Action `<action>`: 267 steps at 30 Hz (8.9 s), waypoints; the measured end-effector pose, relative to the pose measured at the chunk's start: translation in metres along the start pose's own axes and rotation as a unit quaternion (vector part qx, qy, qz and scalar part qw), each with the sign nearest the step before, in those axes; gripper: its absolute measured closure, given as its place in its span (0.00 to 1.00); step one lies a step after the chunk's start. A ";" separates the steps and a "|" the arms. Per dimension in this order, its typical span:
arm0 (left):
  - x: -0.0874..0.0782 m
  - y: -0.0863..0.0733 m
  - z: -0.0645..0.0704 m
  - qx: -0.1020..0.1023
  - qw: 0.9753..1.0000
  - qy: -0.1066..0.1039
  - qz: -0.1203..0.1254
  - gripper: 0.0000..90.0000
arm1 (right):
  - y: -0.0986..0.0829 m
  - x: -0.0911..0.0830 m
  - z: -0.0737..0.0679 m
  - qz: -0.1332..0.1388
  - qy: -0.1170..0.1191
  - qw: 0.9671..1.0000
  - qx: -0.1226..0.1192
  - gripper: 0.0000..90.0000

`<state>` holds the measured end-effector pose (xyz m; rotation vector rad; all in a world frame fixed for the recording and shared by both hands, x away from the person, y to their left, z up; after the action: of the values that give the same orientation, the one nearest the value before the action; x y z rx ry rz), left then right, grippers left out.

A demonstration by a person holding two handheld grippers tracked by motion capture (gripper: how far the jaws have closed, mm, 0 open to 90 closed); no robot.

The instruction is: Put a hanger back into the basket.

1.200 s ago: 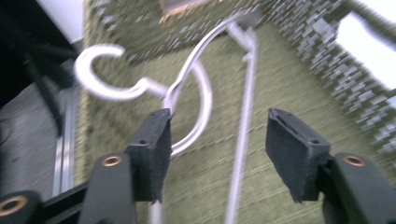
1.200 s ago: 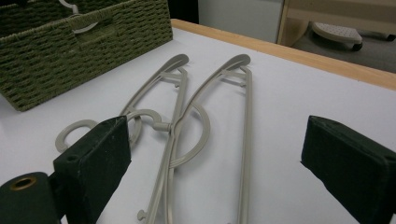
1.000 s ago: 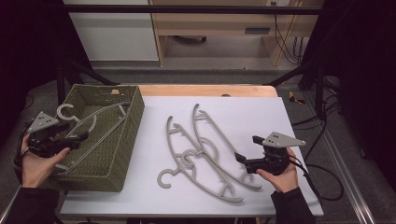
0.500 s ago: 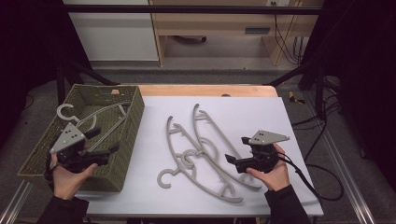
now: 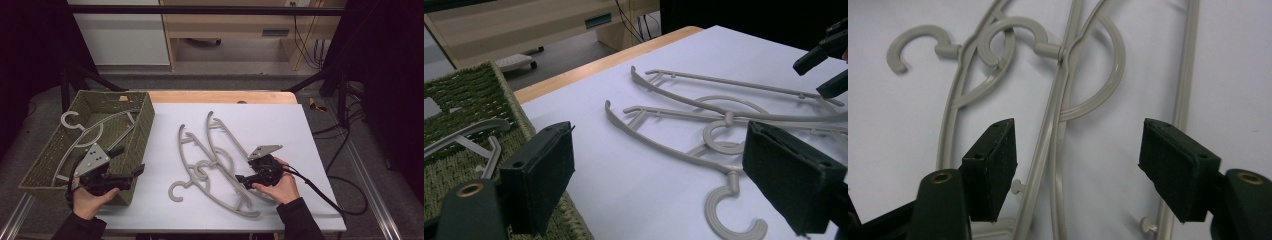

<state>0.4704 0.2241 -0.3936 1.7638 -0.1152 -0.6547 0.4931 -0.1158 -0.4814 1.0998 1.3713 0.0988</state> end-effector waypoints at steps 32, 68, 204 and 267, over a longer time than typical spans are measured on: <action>0.008 -0.005 0.015 0.009 1.000 -0.020 -0.011 0.14 | -0.035 0.025 0.009 -0.116 0.031 0.993 0.020 0.85; 0.007 -0.004 0.024 0.036 0.999 -0.030 -0.010 0.15 | -0.010 -0.007 -0.006 -0.039 0.115 0.992 0.017 0.92; 0.003 0.058 0.016 0.095 0.994 0.030 -0.051 0.90 | 0.014 -0.098 0.029 0.230 -0.007 0.972 0.037 0.15; -0.022 -0.035 -0.221 0.024 0.966 0.196 -0.170 0.90 | 0.012 -0.090 0.030 0.214 -0.012 0.976 0.038 0.12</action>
<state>0.5495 0.4343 -0.3846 1.9451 0.4554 -0.5326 0.4988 -0.1830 -0.4141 1.4443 1.1042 0.3479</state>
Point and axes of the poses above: each handheld gripper's, and its own axes: x roughly forward along the jaws, y roughly out of its top, z roughly to its right, the point moved 9 cm from there along x, roughly forward along the jaws, and after that the axes turned 12 degrees about y, right-handed, at the moved point
